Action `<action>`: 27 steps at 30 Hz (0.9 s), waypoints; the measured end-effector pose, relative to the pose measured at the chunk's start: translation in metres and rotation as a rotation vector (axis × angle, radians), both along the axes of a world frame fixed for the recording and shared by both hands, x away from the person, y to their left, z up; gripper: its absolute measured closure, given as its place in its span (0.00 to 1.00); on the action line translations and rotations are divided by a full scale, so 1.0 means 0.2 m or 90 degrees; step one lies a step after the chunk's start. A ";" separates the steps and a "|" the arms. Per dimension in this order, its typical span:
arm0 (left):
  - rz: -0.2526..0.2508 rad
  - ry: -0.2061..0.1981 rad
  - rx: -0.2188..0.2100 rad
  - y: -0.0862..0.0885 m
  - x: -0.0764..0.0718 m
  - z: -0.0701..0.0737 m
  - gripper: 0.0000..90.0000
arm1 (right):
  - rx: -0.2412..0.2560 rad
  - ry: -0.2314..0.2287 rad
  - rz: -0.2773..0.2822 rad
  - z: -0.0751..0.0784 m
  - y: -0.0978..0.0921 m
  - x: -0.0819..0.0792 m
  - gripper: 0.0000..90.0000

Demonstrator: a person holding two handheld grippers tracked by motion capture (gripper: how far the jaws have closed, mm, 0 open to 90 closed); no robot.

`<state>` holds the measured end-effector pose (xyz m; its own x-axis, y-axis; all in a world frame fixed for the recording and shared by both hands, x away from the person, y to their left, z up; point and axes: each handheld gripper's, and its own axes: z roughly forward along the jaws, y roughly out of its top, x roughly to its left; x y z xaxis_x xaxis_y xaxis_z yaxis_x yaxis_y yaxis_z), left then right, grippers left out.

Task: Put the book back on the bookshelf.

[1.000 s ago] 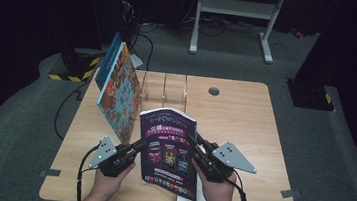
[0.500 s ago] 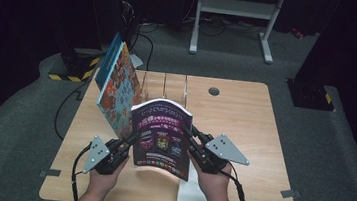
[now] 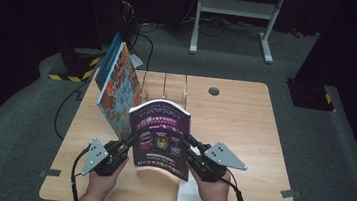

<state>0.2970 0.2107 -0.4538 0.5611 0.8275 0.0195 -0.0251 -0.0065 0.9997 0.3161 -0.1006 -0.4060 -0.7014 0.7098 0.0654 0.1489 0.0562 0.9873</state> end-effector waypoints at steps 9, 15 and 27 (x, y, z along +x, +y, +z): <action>-0.006 0.003 0.010 -0.01 0.00 -0.01 0.94 | -0.029 0.062 0.008 -0.09 0.00 0.00 0.85; -0.008 0.002 0.016 -0.03 0.00 -0.02 0.94 | -0.021 0.076 0.002 -0.14 -0.02 -0.03 0.87; -0.011 -0.001 0.005 -0.04 0.03 0.03 0.94 | -0.005 0.034 0.009 -0.06 -0.03 -0.08 0.93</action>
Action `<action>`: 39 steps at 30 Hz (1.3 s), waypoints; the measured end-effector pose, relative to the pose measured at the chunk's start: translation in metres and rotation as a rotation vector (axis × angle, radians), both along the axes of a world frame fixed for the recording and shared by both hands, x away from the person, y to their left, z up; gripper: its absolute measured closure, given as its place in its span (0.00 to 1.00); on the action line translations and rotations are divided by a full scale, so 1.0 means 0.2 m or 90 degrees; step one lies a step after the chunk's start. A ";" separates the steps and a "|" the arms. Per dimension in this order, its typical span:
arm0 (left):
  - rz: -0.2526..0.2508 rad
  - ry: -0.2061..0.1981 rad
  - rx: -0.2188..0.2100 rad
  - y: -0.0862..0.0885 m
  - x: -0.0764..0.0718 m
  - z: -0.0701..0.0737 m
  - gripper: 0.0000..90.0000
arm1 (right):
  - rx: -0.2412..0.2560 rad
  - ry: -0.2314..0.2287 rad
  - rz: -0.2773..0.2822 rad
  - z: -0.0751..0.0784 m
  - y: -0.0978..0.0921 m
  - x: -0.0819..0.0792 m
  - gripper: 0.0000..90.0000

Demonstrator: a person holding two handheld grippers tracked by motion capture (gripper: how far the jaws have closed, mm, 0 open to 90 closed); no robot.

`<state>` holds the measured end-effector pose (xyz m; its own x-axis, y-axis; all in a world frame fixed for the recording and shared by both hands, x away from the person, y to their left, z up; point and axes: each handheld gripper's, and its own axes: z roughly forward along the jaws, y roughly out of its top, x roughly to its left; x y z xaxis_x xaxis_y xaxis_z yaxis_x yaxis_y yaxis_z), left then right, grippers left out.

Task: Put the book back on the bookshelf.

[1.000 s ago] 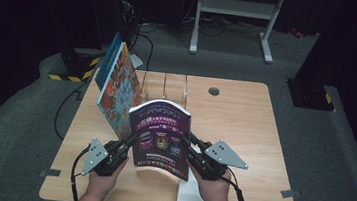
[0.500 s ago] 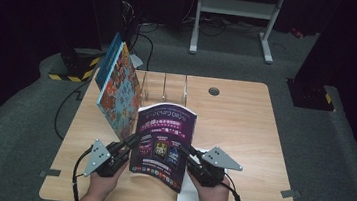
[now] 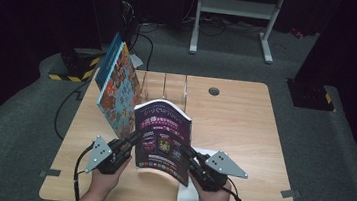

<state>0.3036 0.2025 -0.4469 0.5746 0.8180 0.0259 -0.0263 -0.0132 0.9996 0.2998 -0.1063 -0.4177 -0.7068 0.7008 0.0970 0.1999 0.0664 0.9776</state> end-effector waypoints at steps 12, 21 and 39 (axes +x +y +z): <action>0.004 0.010 0.017 -0.05 0.09 0.01 0.93 | -0.018 -0.052 -0.033 0.03 -0.03 0.04 0.93; 0.038 0.038 0.038 -0.04 0.07 -0.02 0.86 | -0.014 -0.066 -0.042 -0.01 -0.03 0.01 0.93; 0.004 0.089 0.022 -0.13 -0.03 0.13 0.51 | 0.007 -0.061 -0.058 -0.02 -0.01 -0.01 0.93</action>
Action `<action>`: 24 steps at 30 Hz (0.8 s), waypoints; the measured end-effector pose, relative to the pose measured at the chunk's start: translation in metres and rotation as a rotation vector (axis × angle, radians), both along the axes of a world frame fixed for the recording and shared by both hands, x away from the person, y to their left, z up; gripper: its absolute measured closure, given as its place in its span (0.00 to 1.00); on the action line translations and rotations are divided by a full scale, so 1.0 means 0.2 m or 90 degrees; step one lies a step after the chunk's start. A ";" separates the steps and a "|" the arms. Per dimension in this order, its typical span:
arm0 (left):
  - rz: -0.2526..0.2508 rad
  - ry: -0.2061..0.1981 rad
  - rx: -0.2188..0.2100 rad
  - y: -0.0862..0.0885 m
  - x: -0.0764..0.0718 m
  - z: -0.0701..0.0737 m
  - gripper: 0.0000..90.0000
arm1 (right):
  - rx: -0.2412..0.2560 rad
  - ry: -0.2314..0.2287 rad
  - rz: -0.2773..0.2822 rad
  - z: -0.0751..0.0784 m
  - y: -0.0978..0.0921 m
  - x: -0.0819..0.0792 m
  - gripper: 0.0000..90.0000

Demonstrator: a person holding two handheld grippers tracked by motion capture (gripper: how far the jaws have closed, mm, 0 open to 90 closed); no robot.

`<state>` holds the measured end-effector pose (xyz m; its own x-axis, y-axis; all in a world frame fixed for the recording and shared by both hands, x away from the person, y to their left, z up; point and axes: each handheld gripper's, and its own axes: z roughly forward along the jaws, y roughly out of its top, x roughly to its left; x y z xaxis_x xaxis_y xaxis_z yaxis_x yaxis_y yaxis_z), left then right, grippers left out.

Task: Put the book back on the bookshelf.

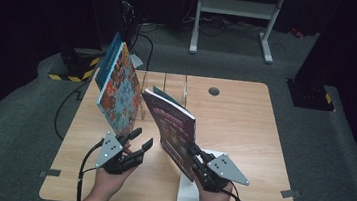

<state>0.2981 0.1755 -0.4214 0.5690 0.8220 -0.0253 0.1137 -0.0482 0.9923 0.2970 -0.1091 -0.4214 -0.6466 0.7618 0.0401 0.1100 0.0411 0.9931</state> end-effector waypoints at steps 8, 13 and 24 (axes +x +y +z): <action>-0.033 0.024 0.009 -0.10 0.00 0.09 0.42 | -0.004 -0.011 -0.013 0.00 0.02 -0.01 0.93; -0.058 0.007 0.009 -0.21 0.00 0.17 0.36 | -0.003 -0.012 -0.016 -0.01 0.02 -0.02 0.93; -0.075 0.022 -0.003 -0.38 0.04 0.27 0.22 | -0.006 -0.021 -0.019 -0.01 0.04 -0.03 0.93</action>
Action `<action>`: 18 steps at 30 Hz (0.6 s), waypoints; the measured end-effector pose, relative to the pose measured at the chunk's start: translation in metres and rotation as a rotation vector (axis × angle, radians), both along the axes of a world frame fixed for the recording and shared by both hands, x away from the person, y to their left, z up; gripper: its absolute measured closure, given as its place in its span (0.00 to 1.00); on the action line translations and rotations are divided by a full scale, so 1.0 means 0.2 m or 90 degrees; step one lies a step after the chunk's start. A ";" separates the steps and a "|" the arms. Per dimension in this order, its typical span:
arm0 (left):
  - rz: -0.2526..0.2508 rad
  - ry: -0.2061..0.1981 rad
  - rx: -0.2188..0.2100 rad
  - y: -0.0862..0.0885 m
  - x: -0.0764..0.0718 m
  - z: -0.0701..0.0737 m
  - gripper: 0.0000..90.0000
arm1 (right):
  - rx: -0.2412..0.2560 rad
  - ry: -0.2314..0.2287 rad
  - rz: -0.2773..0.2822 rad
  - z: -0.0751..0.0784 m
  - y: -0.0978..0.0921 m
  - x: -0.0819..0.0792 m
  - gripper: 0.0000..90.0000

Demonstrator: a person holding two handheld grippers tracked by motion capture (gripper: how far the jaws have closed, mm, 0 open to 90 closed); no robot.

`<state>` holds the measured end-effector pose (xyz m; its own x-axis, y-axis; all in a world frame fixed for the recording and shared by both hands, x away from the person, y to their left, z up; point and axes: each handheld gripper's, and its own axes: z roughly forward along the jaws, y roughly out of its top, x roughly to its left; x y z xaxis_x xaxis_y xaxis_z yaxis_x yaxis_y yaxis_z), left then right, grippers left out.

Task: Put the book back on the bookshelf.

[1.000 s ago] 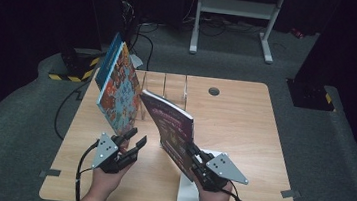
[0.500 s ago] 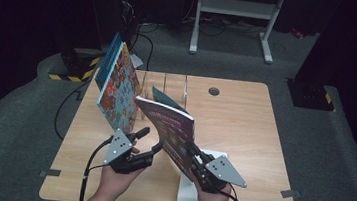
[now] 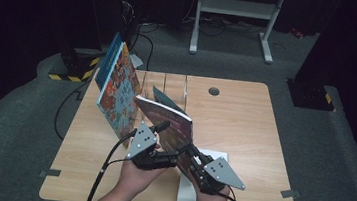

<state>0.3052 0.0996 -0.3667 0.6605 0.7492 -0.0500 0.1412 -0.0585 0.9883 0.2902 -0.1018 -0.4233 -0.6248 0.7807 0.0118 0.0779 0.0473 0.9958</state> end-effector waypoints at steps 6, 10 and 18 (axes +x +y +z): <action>-0.009 0.025 -0.007 -0.02 0.02 0.01 0.18 | -0.010 -0.014 -0.001 -0.01 0.01 -0.02 0.93; 0.003 0.027 -0.003 -0.04 0.02 0.01 0.17 | -0.012 -0.021 -0.001 -0.01 0.03 -0.03 0.93; 0.024 0.041 0.003 -0.05 0.02 0.02 0.17 | -0.024 -0.034 0.018 -0.02 0.06 -0.04 0.92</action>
